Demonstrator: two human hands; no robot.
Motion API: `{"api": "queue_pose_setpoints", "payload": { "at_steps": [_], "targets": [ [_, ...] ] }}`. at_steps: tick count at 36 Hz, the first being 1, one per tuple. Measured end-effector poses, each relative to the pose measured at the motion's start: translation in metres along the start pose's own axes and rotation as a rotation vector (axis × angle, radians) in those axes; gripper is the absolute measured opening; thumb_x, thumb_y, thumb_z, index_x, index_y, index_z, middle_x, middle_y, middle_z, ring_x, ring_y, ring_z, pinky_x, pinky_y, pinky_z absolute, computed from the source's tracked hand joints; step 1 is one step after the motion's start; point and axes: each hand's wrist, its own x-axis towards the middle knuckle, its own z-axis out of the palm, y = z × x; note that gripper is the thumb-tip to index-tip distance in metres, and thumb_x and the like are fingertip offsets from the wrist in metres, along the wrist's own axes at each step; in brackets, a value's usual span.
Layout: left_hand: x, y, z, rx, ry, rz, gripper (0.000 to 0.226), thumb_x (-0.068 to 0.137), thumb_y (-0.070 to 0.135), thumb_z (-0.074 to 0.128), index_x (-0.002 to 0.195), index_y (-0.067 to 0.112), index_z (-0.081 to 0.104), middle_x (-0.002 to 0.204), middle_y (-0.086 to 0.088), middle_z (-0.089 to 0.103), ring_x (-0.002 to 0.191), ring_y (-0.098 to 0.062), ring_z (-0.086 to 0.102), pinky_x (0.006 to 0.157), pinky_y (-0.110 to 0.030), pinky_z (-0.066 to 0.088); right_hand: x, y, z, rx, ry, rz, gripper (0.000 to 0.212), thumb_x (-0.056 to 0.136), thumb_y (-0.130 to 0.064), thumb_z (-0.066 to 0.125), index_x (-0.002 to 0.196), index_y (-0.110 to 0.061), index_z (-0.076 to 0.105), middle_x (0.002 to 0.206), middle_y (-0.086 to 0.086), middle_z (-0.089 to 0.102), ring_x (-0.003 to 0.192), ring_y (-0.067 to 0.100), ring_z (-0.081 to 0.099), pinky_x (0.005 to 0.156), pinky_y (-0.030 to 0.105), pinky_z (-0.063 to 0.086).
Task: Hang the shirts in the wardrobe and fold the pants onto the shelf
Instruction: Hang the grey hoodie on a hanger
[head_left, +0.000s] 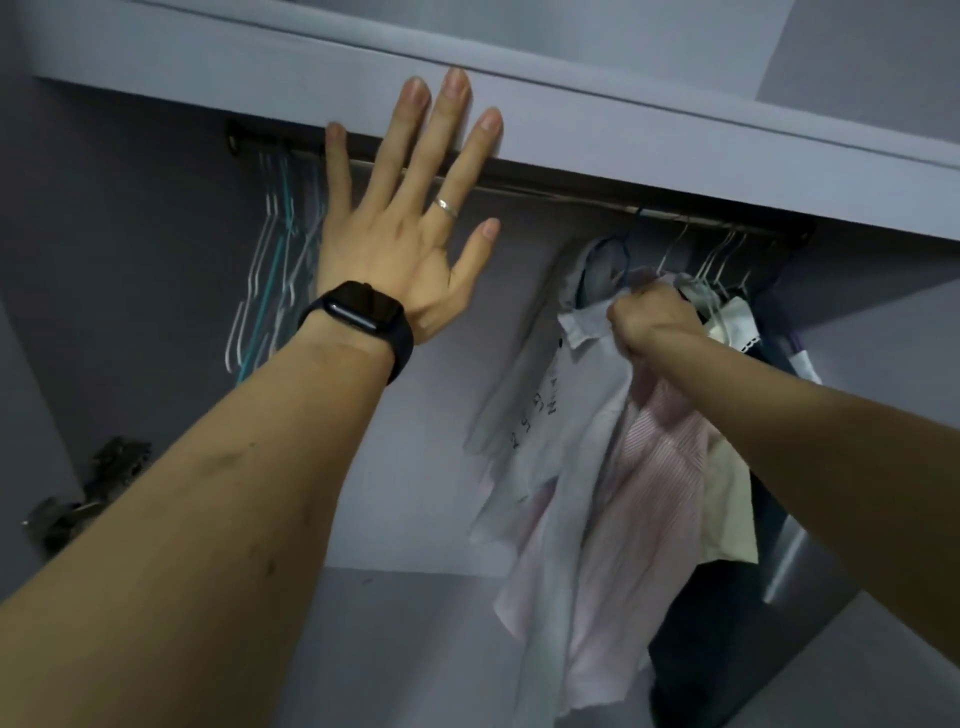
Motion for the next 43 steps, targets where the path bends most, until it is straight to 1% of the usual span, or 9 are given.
{"api": "queue_pose_setpoints", "payload": {
  "at_steps": [6, 14, 20, 25, 31, 34, 36, 39, 43],
  "targets": [
    [0.002, 0.002, 0.001, -0.014, 0.012, 0.003, 0.068, 0.103, 0.051, 0.028, 0.161, 0.029, 0.000, 0.169, -0.002, -0.001, 0.155, -0.024, -0.001, 0.117, -0.067, 0.001, 0.012, 0.043, 0.020, -0.098, 0.027, 0.091, 0.037, 0.099, -0.030, 0.045, 0.127, -0.009, 0.058, 0.135, 0.024, 0.057, 0.123, 0.042, 0.055, 0.097, 0.040, 0.043],
    [-0.006, 0.010, -0.005, -0.051, -0.107, -0.073, 0.072, 0.102, 0.053, 0.033, 0.161, 0.026, 0.002, 0.169, -0.003, -0.001, 0.155, -0.025, -0.003, 0.116, -0.072, 0.006, -0.006, 0.070, 0.012, -0.054, -0.156, 0.047, 0.066, 0.094, -0.065, 0.047, 0.133, -0.013, 0.054, 0.132, 0.015, 0.061, 0.121, 0.037, 0.057, 0.087, 0.036, 0.041],
    [0.004, 0.022, -0.032, -0.001, -0.294, -0.148, 0.081, 0.100, 0.048, 0.041, 0.160, 0.027, -0.009, 0.168, 0.000, -0.012, 0.155, -0.024, -0.010, 0.116, -0.072, 0.006, -0.080, 0.071, -0.038, 0.471, -0.058, 0.076, 0.033, 0.094, -0.052, 0.063, 0.088, -0.019, 0.062, 0.078, -0.011, 0.063, 0.090, 0.019, 0.061, 0.072, 0.025, 0.038],
    [0.011, 0.058, -0.062, -0.081, -0.463, -0.352, 0.095, 0.092, 0.043, 0.053, 0.159, 0.024, -0.013, 0.167, -0.001, -0.019, 0.154, -0.027, -0.012, 0.119, -0.067, 0.003, -0.154, 0.088, -0.096, 0.640, -0.064, -0.010, 0.016, 0.095, -0.045, 0.064, 0.105, -0.033, 0.064, 0.092, -0.027, 0.063, 0.087, -0.011, 0.059, 0.070, 0.004, 0.037],
    [-0.031, 0.120, -0.097, -0.383, -0.629, -0.440, 0.077, 0.094, 0.035, 0.056, 0.160, 0.027, 0.017, 0.168, -0.003, 0.004, 0.154, -0.027, 0.009, 0.122, -0.058, 0.011, -0.220, 0.120, -0.157, 0.604, 0.031, -0.090, 0.013, 0.095, -0.050, 0.054, 0.099, -0.046, 0.065, 0.102, -0.041, 0.062, 0.097, -0.020, 0.055, 0.073, -0.003, 0.035],
    [-0.069, 0.163, -0.112, -0.573, -0.661, -0.480, 0.071, 0.095, 0.029, 0.058, 0.158, 0.023, 0.026, 0.165, -0.008, 0.020, 0.151, -0.029, 0.020, 0.120, -0.055, 0.023, -0.240, 0.143, -0.167, 0.549, 0.071, -0.128, 0.019, 0.095, -0.054, 0.048, 0.102, -0.046, 0.064, 0.102, -0.047, 0.057, 0.098, -0.018, 0.055, 0.077, 0.003, 0.039],
    [-0.093, 0.192, -0.121, -0.651, -0.718, -0.488, 0.068, 0.096, 0.027, 0.058, 0.157, 0.022, 0.028, 0.164, -0.008, 0.024, 0.150, -0.027, 0.022, 0.121, -0.051, 0.024, -0.251, 0.161, -0.165, 0.518, 0.075, -0.131, 0.027, 0.095, -0.057, 0.047, 0.111, -0.044, 0.064, 0.102, -0.049, 0.055, 0.103, -0.010, 0.057, 0.087, 0.018, 0.047],
    [-0.123, 0.231, -0.131, -0.687, -0.821, -0.495, 0.067, 0.096, 0.027, 0.058, 0.156, 0.024, 0.030, 0.163, -0.007, 0.027, 0.150, -0.025, 0.023, 0.122, -0.046, 0.022, -0.267, 0.189, -0.156, 0.517, 0.073, -0.127, 0.030, 0.094, -0.054, 0.051, 0.115, -0.039, 0.066, 0.105, -0.034, 0.062, 0.108, 0.003, 0.059, 0.093, 0.037, 0.052],
    [-0.143, 0.262, -0.128, -0.678, -0.920, -0.467, 0.064, 0.097, 0.030, 0.055, 0.157, 0.025, 0.030, 0.163, -0.006, 0.027, 0.151, -0.025, 0.021, 0.121, -0.048, 0.023, -0.280, 0.219, -0.139, 0.450, 0.042, -0.128, 0.032, 0.093, -0.053, 0.050, 0.115, -0.038, 0.067, 0.110, -0.026, 0.064, 0.109, 0.012, 0.058, 0.091, 0.033, 0.047]
  ]
}}
